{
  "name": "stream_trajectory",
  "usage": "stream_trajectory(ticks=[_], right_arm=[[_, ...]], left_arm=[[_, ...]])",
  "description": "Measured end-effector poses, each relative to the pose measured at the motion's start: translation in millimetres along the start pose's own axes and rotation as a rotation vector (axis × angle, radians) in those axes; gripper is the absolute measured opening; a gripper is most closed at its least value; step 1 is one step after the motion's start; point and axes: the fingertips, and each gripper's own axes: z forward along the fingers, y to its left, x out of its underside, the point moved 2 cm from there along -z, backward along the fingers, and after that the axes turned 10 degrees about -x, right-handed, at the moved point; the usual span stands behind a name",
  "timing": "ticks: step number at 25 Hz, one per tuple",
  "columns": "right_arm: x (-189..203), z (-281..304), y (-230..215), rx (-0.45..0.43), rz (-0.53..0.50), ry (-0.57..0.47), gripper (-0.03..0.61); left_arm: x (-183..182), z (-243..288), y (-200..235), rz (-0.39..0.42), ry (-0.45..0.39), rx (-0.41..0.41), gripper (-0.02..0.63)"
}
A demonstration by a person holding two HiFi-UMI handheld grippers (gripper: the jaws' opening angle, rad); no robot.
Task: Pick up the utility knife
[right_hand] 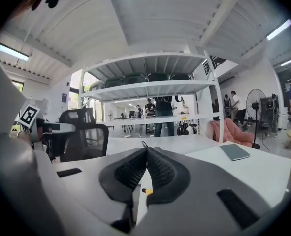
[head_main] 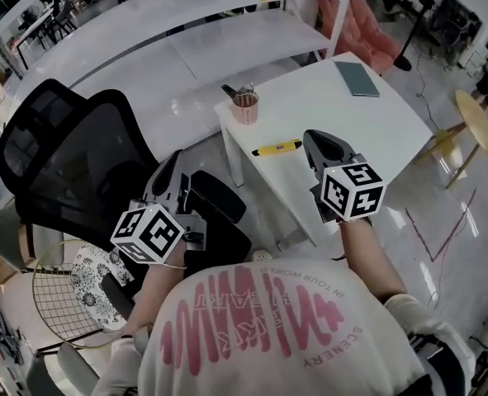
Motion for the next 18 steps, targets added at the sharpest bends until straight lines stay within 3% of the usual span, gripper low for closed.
stream_trajectory(ticks=[16, 17, 18], right_arm=[[76, 121, -61, -0.238, -0.114, 0.323, 0.017], [83, 128, -65, -0.256, -0.11, 0.351, 0.028], [91, 135, -67, -0.279, -0.109, 0.385, 0.103]], left_arm=[[23, 29, 42, 0.001, 0.077, -0.183, 0.025], [25, 30, 46, 0.0, 0.081, -0.197, 0.025], [26, 30, 50, -0.002, 0.086, -0.21, 0.025]])
